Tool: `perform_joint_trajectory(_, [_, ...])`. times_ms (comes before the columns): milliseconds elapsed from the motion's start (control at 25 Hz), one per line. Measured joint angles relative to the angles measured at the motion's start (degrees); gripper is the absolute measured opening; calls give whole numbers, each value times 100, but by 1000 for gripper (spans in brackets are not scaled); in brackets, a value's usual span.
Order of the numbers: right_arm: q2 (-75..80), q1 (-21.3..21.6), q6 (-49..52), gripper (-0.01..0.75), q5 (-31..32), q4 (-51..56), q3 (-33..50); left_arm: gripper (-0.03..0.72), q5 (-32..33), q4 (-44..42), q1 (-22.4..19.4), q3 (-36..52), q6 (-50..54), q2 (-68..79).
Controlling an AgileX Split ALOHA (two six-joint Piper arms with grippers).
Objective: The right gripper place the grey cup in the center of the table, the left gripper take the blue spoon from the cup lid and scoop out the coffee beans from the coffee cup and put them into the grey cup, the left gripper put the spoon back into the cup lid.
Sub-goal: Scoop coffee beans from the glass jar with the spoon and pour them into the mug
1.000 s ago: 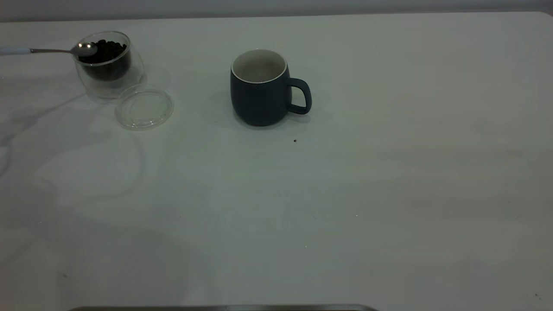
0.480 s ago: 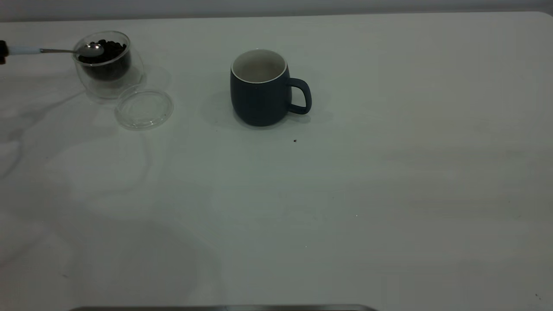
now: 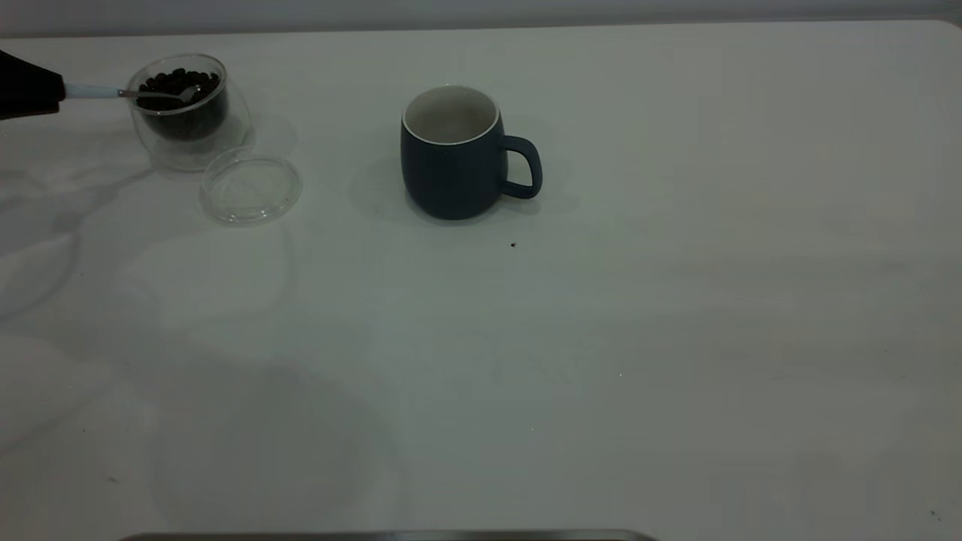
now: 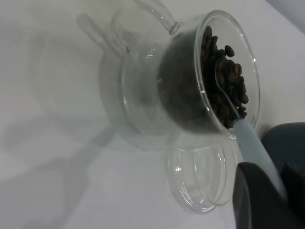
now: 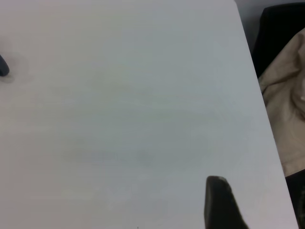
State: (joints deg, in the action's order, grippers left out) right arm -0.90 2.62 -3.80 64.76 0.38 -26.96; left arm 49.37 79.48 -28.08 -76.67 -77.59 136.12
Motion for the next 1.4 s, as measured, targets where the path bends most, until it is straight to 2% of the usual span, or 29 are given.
perform_joint_trajectory(360, [0, 0, 0, 358, 0, 0, 0, 131, 8, 0, -148, 0, 225, 12])
perform_joint_trajectory(640, [0, 0, 0, 358, 0, 0, 0, 131, 589, 60, -397, -27, 365, 340])
perform_joint_trajectory(1400, [0, 0, 0, 358, 0, 0, 0, 131, 845, 383, -479, -27, 680, 439])
